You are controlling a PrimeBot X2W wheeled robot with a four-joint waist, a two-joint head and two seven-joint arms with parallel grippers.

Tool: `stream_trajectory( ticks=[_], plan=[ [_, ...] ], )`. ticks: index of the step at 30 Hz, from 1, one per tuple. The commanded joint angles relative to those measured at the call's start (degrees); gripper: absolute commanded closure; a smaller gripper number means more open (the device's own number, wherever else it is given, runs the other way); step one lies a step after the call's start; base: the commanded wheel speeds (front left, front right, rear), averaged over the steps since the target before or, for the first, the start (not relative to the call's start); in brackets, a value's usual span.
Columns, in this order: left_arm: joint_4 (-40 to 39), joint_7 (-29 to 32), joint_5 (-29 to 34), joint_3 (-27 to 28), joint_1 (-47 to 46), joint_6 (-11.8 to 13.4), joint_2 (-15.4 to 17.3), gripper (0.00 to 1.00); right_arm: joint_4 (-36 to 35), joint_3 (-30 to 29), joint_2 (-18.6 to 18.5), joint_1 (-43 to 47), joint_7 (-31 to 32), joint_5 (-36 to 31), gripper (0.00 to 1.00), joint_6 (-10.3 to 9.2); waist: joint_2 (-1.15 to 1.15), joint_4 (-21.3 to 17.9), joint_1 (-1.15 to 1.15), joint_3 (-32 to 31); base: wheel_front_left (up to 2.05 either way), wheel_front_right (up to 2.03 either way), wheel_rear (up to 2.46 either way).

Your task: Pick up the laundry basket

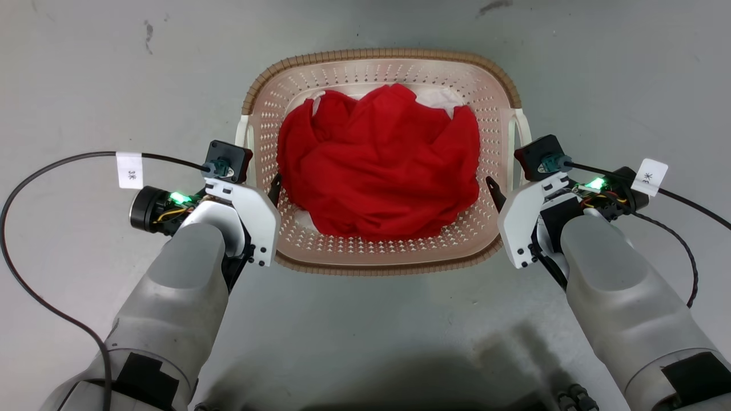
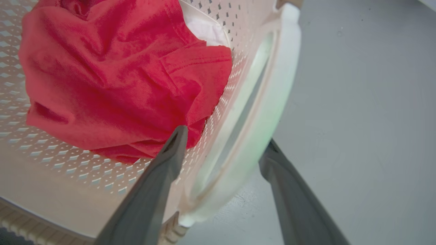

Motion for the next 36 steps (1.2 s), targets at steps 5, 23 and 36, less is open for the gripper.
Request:
stream_trajectory(
  ticks=[5, 23, 36],
  plan=[
    [0.3, 0.3, -1.2, -0.9, -1.0, 0.0, 0.4, 0.00, 0.2, 0.5, 0.0, -1.1, 0.0, 1.1, 0.00, -0.04, 0.00, 0.0, 0.00, 1.1, 0.00, 0.00, 0.00],
    [0.4, 2.4, -5.8, -5.6, -0.4, -0.1, 0.4, 1.00, 1.2, 3.1, -0.2, -1.3, 2.1, 4.0, 1.00, -0.04, 0.00, -0.1, 0.00, 1.2, 0.00, 0.00, 0.00],
    [0.4, 5.2, -9.8, -8.3, 3.1, -0.1, -0.6, 1.00, 1.7, 8.2, -0.2, 3.1, 6.1, 8.2, 1.00, -0.03, 0.00, 0.2, 0.00, -6.2, 0.00, 0.00, 0.00]
  ],
)
